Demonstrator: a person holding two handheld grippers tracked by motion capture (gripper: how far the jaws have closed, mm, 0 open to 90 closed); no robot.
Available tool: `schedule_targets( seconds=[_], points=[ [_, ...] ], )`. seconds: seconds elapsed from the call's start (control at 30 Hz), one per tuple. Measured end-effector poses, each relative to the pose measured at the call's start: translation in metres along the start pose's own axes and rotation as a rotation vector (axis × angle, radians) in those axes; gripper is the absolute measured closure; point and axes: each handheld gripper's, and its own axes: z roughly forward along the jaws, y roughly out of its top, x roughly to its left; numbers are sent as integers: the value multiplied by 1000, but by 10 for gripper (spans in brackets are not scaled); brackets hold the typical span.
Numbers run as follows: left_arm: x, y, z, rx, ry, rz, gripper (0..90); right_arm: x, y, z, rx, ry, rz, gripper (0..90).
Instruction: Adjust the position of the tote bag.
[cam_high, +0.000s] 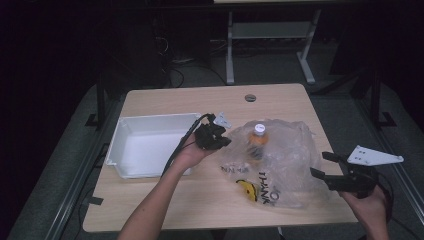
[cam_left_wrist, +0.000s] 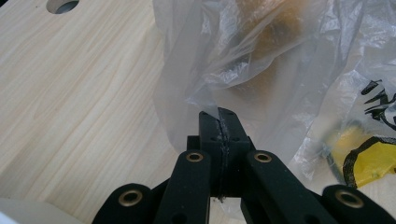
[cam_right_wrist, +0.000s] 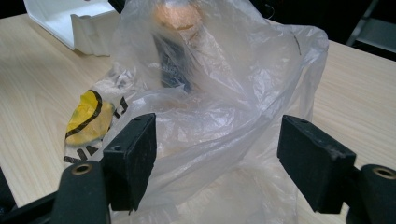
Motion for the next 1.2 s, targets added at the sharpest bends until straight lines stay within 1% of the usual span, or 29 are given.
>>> schedule_targets(
  seconds=[0.13,0.53,0.7,0.8,0.9,1.03,1.07,1.2],
  points=[
    [1,0,0,0,1,-5,899,0,0,2,8,5,-1,286],
    [2,0,0,7,4,-4,898,1,-1,5,30,17,-7,312],
    [3,1,1,12,5,-1,898,2,-1,7,47,30,-12,355],
    [3,1,1,17,7,0,898,2,-1,9,66,38,-23,412],
    [3,1,1,18,6,-1,898,3,-2,11,83,46,-37,491],
    [4,2,-1,20,8,4,897,4,-2,12,93,52,-43,599],
    [4,2,-1,14,8,-2,894,3,-2,12,100,59,-43,634],
    [4,2,-6,13,8,-1,864,4,-3,15,121,66,-57,753]
  ],
)
